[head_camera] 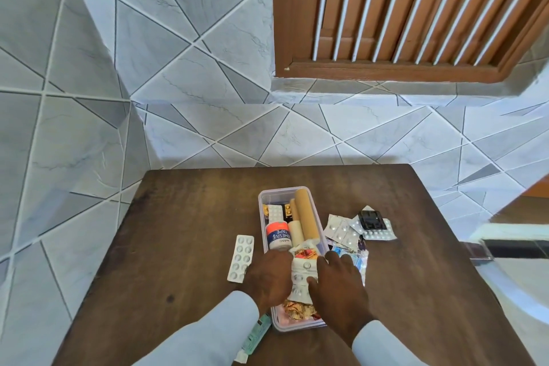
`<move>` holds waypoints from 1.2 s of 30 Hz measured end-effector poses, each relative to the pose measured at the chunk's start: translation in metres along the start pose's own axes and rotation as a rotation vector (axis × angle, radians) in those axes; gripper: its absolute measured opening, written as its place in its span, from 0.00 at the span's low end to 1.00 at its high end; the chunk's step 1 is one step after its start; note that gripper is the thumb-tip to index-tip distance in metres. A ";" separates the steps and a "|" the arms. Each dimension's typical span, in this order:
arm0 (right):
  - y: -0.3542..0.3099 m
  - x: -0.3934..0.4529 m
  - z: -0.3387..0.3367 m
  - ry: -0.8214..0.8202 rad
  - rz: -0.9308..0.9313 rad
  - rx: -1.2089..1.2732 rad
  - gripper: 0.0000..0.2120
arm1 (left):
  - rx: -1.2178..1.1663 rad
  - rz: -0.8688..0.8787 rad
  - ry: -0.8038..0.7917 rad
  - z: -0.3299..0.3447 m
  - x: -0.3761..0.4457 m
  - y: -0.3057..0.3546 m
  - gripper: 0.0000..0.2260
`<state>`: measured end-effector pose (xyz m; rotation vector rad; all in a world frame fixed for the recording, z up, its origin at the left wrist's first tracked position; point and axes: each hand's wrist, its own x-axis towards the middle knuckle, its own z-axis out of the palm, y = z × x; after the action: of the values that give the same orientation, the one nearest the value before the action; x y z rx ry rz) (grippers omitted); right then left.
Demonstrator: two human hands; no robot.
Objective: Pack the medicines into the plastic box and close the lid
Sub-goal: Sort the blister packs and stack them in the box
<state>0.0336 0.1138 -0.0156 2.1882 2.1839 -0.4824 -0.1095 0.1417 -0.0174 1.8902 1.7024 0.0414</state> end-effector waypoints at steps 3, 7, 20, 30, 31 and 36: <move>0.002 -0.002 -0.001 0.019 -0.027 0.034 0.20 | 0.005 0.010 0.052 -0.001 0.000 0.000 0.19; 0.004 -0.007 -0.001 -0.028 -0.034 0.097 0.17 | 0.060 0.064 0.068 -0.008 0.001 -0.005 0.21; 0.007 -0.015 0.007 -0.051 -0.146 -0.088 0.20 | 0.380 0.164 -0.017 0.015 -0.011 0.006 0.20; 0.004 -0.013 -0.001 -0.078 -0.198 -0.021 0.21 | -0.053 0.086 0.277 -0.007 -0.019 -0.019 0.14; 0.001 -0.012 -0.005 -0.037 -0.198 -0.002 0.21 | -0.169 0.014 0.311 -0.014 -0.019 -0.033 0.13; -0.045 0.003 -0.009 0.053 -0.247 0.160 0.19 | -0.325 -0.299 0.047 -0.012 -0.034 -0.099 0.20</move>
<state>-0.0087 0.1203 0.0017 2.0312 2.5428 -0.6342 -0.2092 0.1161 -0.0389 1.3981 1.8652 0.2320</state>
